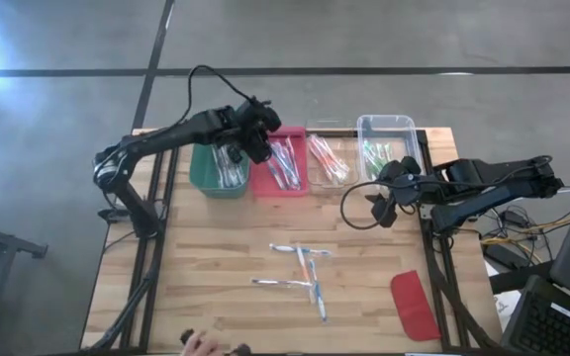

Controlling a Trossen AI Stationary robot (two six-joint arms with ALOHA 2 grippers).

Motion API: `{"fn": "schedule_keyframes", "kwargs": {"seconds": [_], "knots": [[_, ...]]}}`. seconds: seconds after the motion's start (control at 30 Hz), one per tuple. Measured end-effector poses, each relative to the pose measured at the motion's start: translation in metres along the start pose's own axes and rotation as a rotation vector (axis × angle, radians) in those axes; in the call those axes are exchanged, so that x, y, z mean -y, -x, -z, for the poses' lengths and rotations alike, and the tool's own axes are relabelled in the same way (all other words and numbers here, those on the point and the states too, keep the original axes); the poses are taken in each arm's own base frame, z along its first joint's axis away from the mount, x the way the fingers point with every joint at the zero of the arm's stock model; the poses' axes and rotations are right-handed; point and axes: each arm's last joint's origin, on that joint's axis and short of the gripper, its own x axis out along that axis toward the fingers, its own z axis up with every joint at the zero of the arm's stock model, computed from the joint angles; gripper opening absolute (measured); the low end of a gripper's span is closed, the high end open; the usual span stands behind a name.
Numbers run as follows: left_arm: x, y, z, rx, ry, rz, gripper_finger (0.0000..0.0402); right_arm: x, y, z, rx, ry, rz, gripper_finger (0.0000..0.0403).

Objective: Pick & Place Toothbrushes
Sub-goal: Put the blue toothbrush into the red bin

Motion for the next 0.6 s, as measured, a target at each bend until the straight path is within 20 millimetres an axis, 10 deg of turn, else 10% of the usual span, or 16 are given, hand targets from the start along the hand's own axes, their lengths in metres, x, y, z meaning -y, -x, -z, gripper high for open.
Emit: {"fn": "schedule_keyframes", "kwargs": {"seconds": [0.6], "knots": [[0.007,-0.079,0.012,-0.005,-0.038,0.182,0.0015,0.006,-0.002,-0.001,0.013,0.004,0.067,0.0273]]}}
